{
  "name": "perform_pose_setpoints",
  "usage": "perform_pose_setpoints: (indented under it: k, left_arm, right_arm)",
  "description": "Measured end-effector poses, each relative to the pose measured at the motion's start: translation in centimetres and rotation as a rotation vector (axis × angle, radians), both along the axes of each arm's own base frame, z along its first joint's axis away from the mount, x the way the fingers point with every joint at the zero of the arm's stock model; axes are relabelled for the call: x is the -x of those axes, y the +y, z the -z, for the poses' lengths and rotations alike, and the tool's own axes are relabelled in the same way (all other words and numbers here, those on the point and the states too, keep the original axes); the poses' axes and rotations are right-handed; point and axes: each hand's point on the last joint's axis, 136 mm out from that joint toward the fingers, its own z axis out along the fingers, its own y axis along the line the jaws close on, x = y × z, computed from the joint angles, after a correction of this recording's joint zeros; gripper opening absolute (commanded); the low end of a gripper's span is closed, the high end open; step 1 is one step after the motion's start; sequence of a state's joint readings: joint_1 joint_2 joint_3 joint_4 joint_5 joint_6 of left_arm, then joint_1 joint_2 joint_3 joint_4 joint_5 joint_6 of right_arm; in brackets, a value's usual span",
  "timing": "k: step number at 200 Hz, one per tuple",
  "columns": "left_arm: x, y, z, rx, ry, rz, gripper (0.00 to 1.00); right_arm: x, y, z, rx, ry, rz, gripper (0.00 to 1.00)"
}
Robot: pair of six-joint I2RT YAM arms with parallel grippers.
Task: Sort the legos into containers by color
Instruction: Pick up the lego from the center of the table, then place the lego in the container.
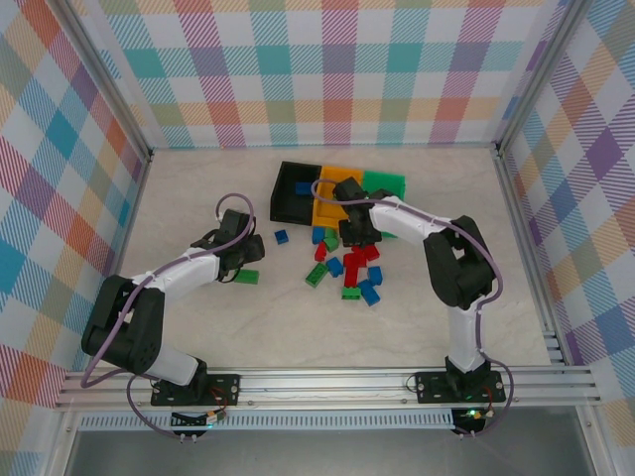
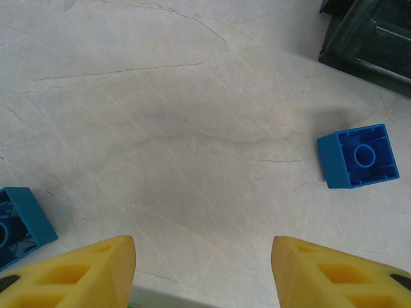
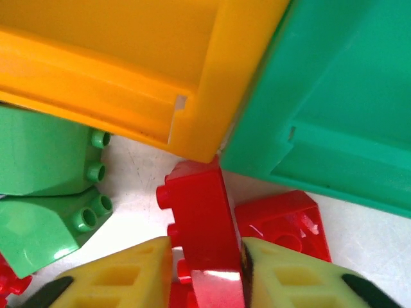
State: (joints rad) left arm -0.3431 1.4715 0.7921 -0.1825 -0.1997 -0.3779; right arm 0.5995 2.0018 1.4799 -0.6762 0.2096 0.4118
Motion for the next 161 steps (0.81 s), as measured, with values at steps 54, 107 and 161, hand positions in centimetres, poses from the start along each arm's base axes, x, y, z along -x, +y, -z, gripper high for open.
perform_pose_setpoints:
  k: [54,107,161]
  left_arm:
    - [0.0,0.0,0.0,0.001,0.000,0.000,0.58]
    - [0.0,-0.4,0.0,0.018,0.003,0.014,0.59]
    - [-0.1,-2.5,-0.2,0.111,-0.009,0.092,0.59]
  right_arm:
    - [0.3,0.2,-0.2,-0.011,-0.013,-0.005,0.21]
    - [-0.1,-0.3,-5.4,-0.082,-0.107,0.005,0.22]
    - [-4.7,-4.5,-10.9,-0.153,-0.233,0.116,0.27]
